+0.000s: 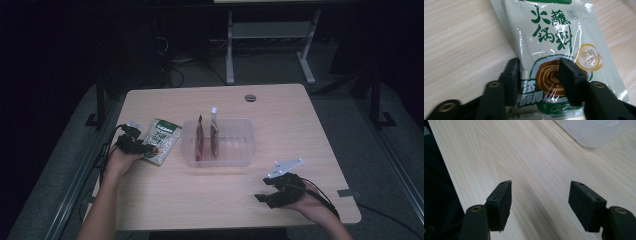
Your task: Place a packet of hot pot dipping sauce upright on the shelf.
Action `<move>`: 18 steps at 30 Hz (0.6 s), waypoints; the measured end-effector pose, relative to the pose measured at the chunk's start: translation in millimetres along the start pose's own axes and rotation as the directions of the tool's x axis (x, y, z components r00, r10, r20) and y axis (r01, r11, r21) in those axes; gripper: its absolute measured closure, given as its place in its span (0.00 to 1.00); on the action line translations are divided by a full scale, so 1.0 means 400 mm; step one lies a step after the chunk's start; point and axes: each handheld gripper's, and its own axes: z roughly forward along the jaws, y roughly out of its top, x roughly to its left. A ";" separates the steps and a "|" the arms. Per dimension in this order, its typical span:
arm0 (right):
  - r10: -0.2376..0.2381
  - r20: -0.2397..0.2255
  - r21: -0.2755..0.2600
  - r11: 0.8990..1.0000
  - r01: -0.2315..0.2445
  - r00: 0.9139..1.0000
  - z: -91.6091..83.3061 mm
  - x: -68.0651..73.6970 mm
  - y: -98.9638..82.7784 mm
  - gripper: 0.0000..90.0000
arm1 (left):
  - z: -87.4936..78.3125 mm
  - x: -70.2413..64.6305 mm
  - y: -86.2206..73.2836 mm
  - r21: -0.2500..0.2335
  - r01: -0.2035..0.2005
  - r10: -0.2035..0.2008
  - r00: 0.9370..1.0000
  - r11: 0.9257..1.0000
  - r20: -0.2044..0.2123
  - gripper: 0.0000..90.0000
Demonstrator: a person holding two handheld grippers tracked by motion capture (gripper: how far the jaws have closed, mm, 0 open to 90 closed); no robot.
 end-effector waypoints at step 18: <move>-0.007 0.008 0.002 1.000 0.007 1.000 0.001 -0.002 -0.001 0.39 | -0.058 0.037 -0.014 -0.060 0.055 -0.047 0.991 0.997 0.128 1.00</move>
